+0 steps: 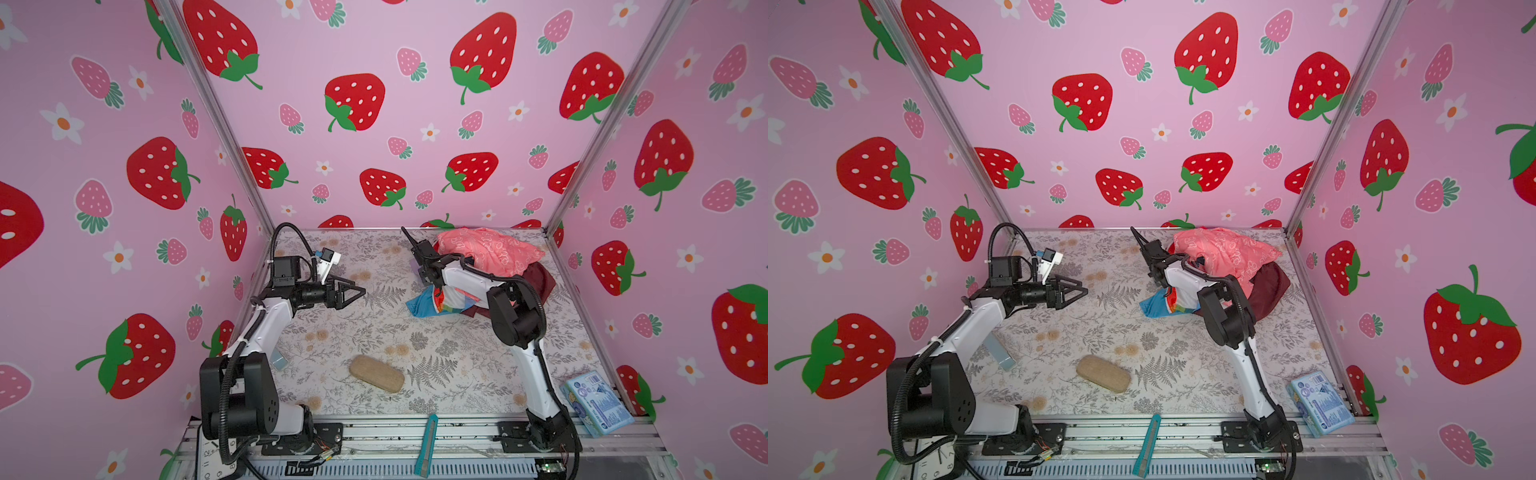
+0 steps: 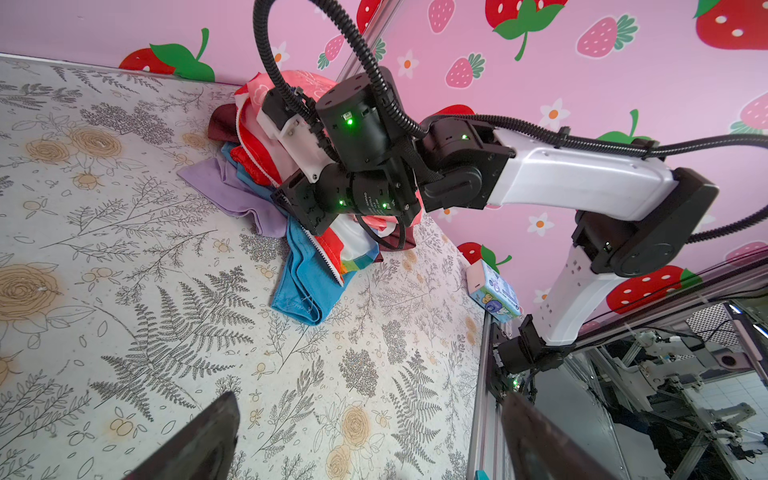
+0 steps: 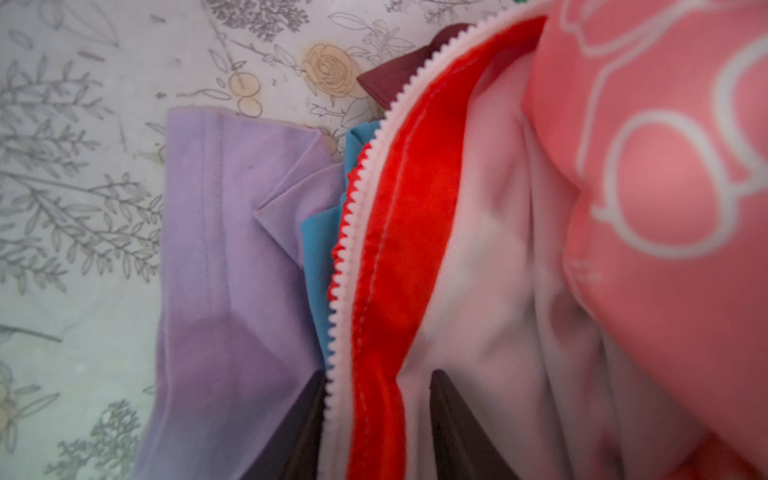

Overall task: Pick out a specific cloth from the pile
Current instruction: 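Lower the right gripper onto the red zipper edge of the rainbow garment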

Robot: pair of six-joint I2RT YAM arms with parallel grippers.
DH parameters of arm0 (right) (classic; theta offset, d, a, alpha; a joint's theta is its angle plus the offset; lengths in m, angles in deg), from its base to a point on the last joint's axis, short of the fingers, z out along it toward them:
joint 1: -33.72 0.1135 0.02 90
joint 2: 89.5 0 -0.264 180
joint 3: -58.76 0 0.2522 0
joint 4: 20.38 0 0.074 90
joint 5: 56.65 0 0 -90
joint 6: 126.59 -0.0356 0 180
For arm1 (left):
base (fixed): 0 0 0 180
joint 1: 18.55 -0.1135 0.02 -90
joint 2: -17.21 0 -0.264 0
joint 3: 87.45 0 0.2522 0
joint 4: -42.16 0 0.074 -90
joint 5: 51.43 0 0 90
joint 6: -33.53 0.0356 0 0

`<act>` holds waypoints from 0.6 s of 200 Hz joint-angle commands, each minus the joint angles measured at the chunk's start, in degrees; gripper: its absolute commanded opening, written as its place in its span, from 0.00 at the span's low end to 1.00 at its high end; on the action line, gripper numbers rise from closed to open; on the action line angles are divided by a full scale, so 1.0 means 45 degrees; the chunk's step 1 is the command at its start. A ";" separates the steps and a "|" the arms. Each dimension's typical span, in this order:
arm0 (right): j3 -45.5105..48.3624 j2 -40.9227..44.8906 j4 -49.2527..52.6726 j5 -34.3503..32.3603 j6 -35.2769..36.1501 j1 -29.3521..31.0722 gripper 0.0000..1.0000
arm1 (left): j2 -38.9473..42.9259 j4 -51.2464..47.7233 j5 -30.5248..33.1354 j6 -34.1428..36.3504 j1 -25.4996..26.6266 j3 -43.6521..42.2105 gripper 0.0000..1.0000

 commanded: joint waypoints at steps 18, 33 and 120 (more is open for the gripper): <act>0.0362 0.0464 0.0387 0.0361 -0.0286 -0.0152 0.26 | -0.0139 0.0016 -0.0387 0.0240 -0.0071 0.0301 0.99; 0.0394 0.0468 0.0423 0.0475 -0.0323 -0.0203 0.17 | -0.0179 0.0018 -0.0388 0.0221 -0.0075 0.0301 0.99; 0.1256 0.3805 -0.0235 0.1151 -0.0003 -0.0162 0.00 | -0.0092 0.0252 -0.0463 -0.0038 -0.0067 0.0311 0.99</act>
